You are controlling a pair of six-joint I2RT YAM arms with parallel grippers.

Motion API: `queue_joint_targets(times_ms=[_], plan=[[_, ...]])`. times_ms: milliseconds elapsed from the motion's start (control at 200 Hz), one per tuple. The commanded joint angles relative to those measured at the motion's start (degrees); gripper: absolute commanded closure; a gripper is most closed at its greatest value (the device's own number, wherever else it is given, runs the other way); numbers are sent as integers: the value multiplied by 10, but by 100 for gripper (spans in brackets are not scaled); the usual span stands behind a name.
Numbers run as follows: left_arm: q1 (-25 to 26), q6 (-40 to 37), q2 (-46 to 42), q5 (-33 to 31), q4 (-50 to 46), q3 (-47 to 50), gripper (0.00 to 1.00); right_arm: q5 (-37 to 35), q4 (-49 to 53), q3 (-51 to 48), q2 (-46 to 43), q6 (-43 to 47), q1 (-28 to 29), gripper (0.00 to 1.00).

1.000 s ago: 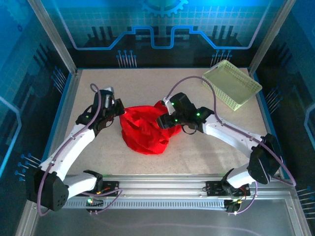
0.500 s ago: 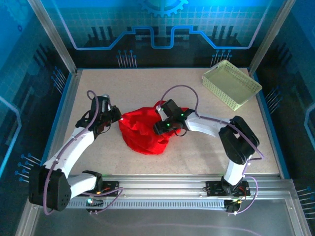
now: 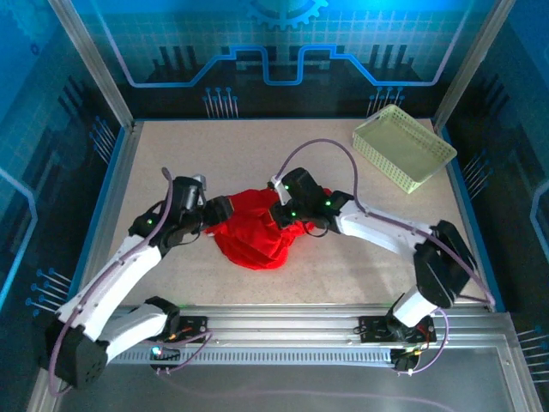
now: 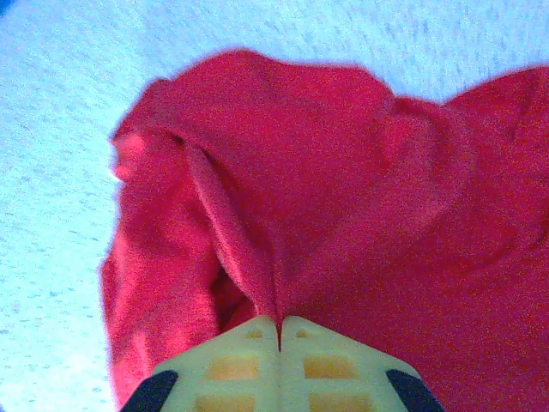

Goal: Fold the inside-out t-shirt

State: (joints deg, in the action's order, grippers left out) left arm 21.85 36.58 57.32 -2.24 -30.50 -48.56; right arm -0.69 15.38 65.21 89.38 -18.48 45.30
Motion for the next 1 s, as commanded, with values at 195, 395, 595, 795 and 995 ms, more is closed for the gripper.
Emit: queue_joint_targets(times_ms=[195,395,595,795,995], plan=[[13,116,37,57,135,113,34,-18,-18,-10,-43,-14,21,100],[13,120,52,69,211,158,33,-25,-18,-17,-43,-17,22,100],[12,122,78,71,243,181,36,-25,-19,-21,-48,-19,23,100],[11,116,127,71,269,174,51,-35,-18,-26,-63,-32,17,100],[2,86,108,78,260,154,92,-32,4,-38,-102,-81,-25,100]])
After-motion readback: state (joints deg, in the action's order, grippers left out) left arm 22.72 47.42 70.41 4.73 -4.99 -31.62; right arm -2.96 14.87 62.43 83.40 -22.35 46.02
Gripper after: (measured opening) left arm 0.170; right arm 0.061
